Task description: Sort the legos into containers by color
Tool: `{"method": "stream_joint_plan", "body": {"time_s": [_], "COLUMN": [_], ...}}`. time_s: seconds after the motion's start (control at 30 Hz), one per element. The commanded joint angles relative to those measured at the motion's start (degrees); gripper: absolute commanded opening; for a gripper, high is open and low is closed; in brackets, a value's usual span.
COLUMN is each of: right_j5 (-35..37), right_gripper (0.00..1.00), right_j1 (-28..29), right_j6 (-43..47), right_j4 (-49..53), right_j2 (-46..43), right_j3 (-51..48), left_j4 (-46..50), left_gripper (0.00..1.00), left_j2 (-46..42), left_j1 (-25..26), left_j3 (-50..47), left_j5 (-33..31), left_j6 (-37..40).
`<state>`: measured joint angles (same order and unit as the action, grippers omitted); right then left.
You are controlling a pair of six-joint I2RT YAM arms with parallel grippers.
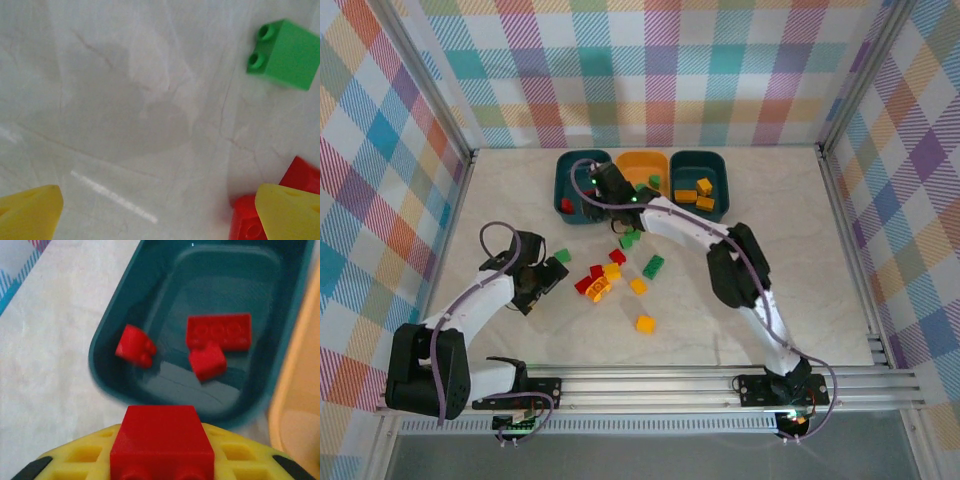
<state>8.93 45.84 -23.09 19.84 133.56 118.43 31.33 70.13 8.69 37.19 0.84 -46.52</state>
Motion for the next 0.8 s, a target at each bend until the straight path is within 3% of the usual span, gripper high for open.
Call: {"method": "stream_joint_plan", "body": {"time_s": [0.0,0.1,0.2,0.3,0.47,0.53,0.77], "right_j5": [-1.89,-3.36,-3.85,-4.15,-2.83,-2.68,-3.06], "right_gripper": [0.22,0.26,0.48,0.58,0.63,0.63,0.64], "right_j1": [-2.24,-2.84,-2.95,-2.87,-2.74,-2.30,0.03], "right_j6": [-0.17,0.16,1.31,2.82,5.54,5.73,4.04], "right_j4": [8.23,10.22,12.51,13.13,15.01,13.81,-3.51], "right_j2": [8.47,12.92,15.37,14.34,8.41,3.99,-19.55], "right_j3": [13.25,20.64,26.35,28.63,27.36,21.87,-16.00], "left_j4": [0.71,0.02,-1.40,-3.15,-3.93,-4.63,-4.98], "left_gripper": [0.99,0.98,0.99,0.98,0.99,0.98,0.87], "left_j2": [-2.44,-2.32,-1.66,-0.66,2.10,3.60,16.74], "left_j1": [-0.77,-0.77,-0.76,-0.78,-0.77,-0.73,-0.76], "left_j3": [-0.89,-0.64,-0.29,0.24,2.73,3.98,14.07], "left_j5": [2.89,4.11,5.29,6.35,5.22,3.37,-2.50], "left_j6": [0.11,0.55,0.61,0.58,0.56,-0.30,-2.61]}}
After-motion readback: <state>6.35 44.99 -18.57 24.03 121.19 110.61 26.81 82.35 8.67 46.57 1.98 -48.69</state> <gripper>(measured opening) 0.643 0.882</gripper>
